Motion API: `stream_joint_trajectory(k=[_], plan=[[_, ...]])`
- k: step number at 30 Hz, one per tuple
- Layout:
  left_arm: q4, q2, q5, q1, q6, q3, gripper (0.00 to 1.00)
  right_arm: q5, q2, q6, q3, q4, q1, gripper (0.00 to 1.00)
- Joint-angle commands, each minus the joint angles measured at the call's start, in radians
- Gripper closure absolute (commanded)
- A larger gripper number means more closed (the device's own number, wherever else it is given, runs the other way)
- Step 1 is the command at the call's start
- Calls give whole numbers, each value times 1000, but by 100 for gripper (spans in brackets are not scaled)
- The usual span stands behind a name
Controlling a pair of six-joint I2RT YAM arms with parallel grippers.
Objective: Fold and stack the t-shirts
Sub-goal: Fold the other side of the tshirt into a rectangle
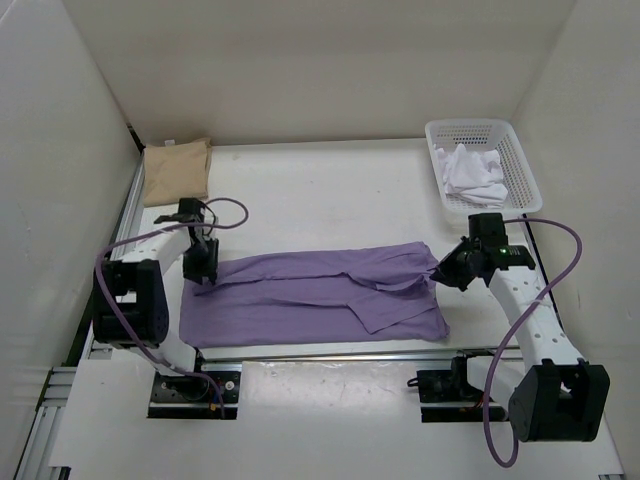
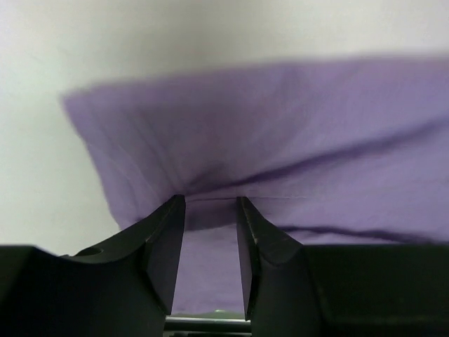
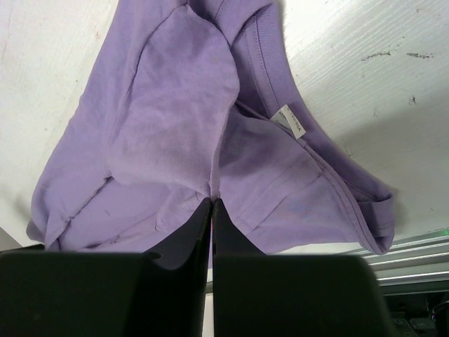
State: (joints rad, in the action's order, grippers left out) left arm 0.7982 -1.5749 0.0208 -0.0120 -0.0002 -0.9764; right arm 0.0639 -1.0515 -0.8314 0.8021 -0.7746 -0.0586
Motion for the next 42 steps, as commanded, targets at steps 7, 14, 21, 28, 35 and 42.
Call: stream_joint_trajectory(k=[7,14,21,28,35,42], plan=[[-60,96,183,67,0,123,50,7,-38,18,15,34,22,100],[-60,110,183,87,0,-56,37,16,-113,28,81,87,22,100],[-60,147,150,298,0,-266,37,34,-381,3,299,130,22,100],[-21,-34,4,742,0,-395,41,34,-521,-93,381,161,22,100],[-73,-356,-124,1010,0,-651,40,36,-564,-115,358,207,13,100],[-163,-540,-113,1049,0,-801,40,54,-582,-106,358,218,22,100]])
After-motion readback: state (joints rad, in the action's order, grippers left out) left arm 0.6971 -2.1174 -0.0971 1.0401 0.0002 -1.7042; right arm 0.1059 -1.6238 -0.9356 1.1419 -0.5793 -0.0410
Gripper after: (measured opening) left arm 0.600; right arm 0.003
